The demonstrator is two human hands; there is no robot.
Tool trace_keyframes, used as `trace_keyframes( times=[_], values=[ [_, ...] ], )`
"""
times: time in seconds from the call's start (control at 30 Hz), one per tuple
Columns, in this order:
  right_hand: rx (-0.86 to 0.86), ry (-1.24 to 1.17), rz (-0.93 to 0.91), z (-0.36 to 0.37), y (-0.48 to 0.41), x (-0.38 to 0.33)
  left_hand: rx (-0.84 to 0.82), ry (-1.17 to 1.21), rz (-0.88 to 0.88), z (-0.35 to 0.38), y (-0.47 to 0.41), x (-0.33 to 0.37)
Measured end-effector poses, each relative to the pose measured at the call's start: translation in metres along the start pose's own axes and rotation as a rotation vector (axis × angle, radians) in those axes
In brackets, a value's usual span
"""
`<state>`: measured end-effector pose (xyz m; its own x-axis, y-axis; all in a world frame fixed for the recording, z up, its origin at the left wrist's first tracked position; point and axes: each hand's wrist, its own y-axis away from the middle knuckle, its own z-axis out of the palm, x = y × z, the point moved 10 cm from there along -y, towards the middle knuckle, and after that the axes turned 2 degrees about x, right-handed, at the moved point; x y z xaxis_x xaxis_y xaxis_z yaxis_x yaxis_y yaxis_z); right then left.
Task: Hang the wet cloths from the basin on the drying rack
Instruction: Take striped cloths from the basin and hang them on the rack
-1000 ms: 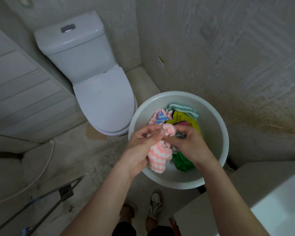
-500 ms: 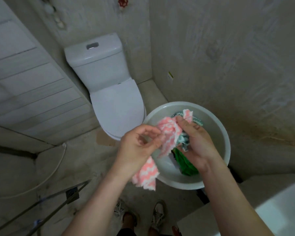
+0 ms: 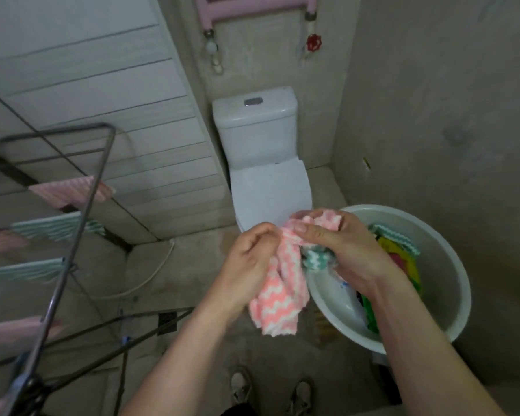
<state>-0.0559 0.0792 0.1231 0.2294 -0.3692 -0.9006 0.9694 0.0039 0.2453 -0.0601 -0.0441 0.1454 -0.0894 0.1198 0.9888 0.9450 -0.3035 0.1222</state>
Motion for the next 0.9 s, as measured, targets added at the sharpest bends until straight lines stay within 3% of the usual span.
trace_keyframes(
  times=[0.13,0.3,0.47,0.6,0.73,0.83,0.9],
  values=[
    [-0.171,0.119,0.025,0.048,-0.007,0.008,0.031,0.066,-0.008,-0.04,0.012,0.003],
    [-0.453,0.446,-0.011,0.119,-0.001,0.008,0.109,-0.07,0.023,-0.11,0.039,0.009],
    [-0.641,0.839,-0.007,0.196,0.008,0.027,0.41,-0.222,0.133,-0.216,0.096,0.024],
    [-0.615,1.018,-0.002,0.235,0.013,0.039,0.556,-0.203,0.136,-0.27,0.139,0.029],
    [-0.568,1.208,-0.015,0.273,0.016,0.059,0.585,-0.182,0.1,-0.301,0.176,0.026],
    [-0.473,1.392,-0.146,0.295,0.011,0.061,0.56,-0.142,0.085,-0.32,0.196,0.024],
    [-0.395,1.343,-0.265,0.312,0.013,0.05,0.538,-0.091,0.074,-0.33,0.205,0.024]
  ],
)
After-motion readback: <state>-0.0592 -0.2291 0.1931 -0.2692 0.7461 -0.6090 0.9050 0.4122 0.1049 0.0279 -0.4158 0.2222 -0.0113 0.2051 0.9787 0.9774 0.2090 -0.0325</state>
